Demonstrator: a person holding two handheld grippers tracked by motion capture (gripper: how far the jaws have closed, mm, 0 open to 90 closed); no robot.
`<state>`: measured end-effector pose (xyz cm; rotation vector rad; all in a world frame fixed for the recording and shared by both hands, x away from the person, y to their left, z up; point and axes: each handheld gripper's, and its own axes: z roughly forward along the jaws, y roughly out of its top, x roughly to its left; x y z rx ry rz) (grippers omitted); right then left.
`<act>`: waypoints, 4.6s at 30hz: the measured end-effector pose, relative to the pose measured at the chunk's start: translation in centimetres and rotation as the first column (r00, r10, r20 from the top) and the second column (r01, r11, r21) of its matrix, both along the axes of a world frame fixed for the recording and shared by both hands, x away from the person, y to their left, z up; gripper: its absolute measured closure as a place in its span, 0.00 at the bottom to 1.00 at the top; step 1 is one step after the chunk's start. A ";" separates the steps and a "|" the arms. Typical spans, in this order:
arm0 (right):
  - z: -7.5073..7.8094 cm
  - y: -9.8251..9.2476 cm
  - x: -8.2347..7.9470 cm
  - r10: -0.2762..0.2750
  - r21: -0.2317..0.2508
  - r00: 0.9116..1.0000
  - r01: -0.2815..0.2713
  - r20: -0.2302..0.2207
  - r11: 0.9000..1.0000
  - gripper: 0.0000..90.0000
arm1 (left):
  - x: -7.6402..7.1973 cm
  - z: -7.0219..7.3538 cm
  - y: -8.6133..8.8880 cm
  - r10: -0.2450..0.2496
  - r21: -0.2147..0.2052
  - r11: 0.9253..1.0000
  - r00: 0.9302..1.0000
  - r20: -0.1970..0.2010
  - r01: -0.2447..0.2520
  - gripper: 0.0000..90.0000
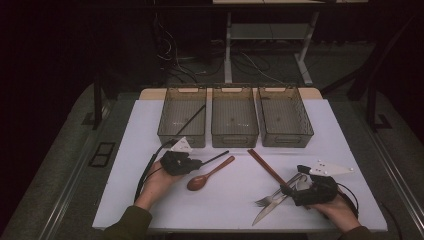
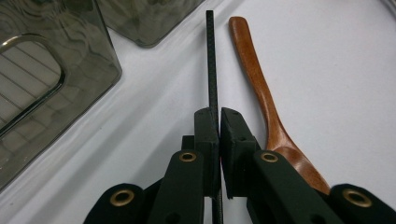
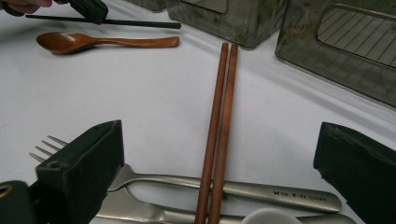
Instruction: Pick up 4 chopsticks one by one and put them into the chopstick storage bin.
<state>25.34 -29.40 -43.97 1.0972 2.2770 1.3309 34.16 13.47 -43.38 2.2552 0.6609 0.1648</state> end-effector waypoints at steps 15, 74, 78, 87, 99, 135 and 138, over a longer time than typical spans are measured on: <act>0.0 -0.1 0.0 0.001 -0.001 1.000 -0.001 0.004 1.000 0.02 | -0.5 1.7 0.7 -0.033 -0.053 0.998 0.999 -0.014 0.032 0.95; 0.0 0.0 0.1 -0.002 -0.006 1.000 0.002 0.001 1.000 0.02 | 7.4 9.2 3.5 0.235 -0.132 0.964 0.972 0.014 -0.231 0.95; 0.0 0.0 0.1 -0.002 -0.008 1.000 0.002 0.000 1.000 0.02 | 8.5 9.1 3.3 0.275 -0.130 0.954 0.961 0.012 -0.272 0.95; 0.0 0.0 0.0 0.000 -0.005 1.000 0.000 0.001 1.000 0.02 | 11.0 8.7 2.8 0.351 -0.114 0.931 0.936 0.021 -0.346 0.95; 0.0 0.0 0.0 0.004 -0.002 1.000 -0.004 0.004 1.000 0.02 | 13.5 7.3 3.2 0.422 -0.103 0.903 0.906 0.025 -0.417 0.95; 0.0 0.0 0.0 0.008 -0.006 1.000 -0.008 0.003 1.000 0.02 | 15.6 5.1 3.4 0.470 -0.042 0.881 0.882 -0.026 -0.470 0.94; 0.0 0.0 0.0 0.008 -0.005 1.000 -0.008 0.003 1.000 0.02 | 15.6 4.9 3.4 0.473 -0.034 0.880 0.880 -0.028 -0.474 0.94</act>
